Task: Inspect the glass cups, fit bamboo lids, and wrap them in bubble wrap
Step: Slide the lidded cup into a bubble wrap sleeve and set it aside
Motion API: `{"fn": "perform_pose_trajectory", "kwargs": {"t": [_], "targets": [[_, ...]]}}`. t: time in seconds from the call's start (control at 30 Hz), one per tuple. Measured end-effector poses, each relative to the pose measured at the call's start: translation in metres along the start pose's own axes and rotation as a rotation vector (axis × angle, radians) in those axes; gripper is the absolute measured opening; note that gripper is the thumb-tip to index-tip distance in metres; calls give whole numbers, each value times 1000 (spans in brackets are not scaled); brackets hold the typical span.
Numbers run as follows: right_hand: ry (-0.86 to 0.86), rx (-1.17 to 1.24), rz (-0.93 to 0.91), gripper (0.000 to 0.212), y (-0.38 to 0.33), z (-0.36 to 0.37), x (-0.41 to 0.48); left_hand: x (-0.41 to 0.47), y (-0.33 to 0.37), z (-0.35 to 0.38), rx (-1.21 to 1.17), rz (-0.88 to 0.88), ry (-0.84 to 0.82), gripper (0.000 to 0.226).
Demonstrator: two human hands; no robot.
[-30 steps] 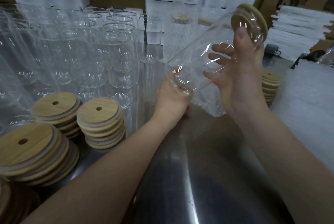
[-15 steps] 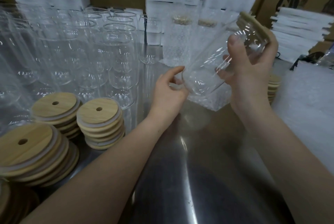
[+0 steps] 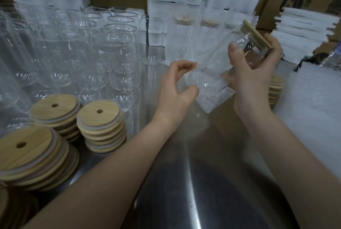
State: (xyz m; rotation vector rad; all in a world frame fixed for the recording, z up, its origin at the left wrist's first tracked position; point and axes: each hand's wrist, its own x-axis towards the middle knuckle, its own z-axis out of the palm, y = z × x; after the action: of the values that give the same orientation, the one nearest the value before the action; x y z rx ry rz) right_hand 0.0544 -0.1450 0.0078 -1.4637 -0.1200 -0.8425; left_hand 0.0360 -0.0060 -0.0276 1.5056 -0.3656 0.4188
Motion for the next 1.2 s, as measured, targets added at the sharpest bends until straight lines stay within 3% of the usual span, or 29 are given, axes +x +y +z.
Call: {"fn": "perform_pose_trajectory", "kwargs": {"t": [0.17, 0.27, 0.4, 0.6, 0.83, 0.93, 1.07, 1.2], "targets": [[5, 4, -44, 72, 0, 1, 0, -4, -11, 4, 488, 68, -193, 91], [4, 6, -75, 69, 1, 1, 0, -4, -17, 6, 611, 77, -223, 111], [-58, -7, -77, 69, 0, 3, -4, 0, -17, 4, 476, 217, -128, 108], [-194, -22, -96, 74, -1, 8, -11, 2, -20, 1, 276, 213, 15, 105], [-282, -41, -44, 77, 0, 11, -17, 2, -17, 7, 216, 287, 123, 98], [-269, -10, -14, 76, -2, 11, -16, 0, -13, 7, 287, 224, 120, 107], [-195, 6, -38, 71, -5, 6, -10, 0, -8, 6, 624, 124, 89, 132], [-145, 33, -79, 65, -9, 4, -8, -2, -14, 10, 782, 44, 60, 125]]}}
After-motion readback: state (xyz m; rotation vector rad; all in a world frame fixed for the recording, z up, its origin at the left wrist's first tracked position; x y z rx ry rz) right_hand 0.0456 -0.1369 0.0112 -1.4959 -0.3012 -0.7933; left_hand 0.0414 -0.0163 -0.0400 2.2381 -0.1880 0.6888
